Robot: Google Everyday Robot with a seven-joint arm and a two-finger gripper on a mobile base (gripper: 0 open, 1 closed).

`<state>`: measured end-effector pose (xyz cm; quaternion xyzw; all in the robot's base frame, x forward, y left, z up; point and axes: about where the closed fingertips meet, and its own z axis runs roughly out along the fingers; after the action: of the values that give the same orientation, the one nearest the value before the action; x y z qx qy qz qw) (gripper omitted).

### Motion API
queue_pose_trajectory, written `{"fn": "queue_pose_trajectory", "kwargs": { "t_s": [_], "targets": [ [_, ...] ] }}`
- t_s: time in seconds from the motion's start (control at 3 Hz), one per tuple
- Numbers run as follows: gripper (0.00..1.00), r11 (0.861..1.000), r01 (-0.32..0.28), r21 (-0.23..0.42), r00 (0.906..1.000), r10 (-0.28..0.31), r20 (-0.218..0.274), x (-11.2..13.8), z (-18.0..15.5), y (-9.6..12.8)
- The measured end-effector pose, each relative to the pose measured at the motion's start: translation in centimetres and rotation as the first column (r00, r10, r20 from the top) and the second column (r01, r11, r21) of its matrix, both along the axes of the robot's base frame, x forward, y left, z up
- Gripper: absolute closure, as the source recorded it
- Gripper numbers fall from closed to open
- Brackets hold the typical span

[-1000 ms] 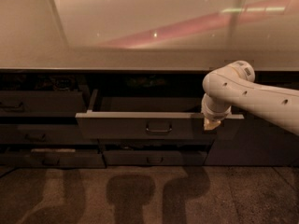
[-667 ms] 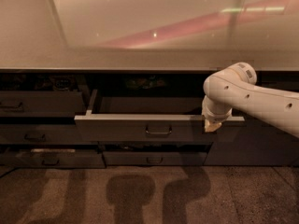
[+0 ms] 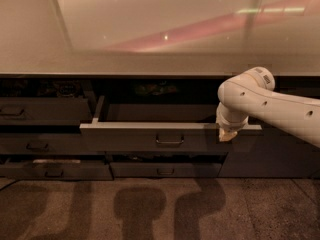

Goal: Open top drawer

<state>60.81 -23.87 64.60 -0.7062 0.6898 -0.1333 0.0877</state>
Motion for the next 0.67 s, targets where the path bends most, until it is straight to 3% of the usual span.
{"fn": "queue_pose_trajectory", "kwargs": {
  "t_s": [0.67],
  "targets": [
    [0.35, 1.000, -0.014, 0.015, 0.9998, 0.013, 0.013, -0.43, 1.21, 0.65]
  ]
}}
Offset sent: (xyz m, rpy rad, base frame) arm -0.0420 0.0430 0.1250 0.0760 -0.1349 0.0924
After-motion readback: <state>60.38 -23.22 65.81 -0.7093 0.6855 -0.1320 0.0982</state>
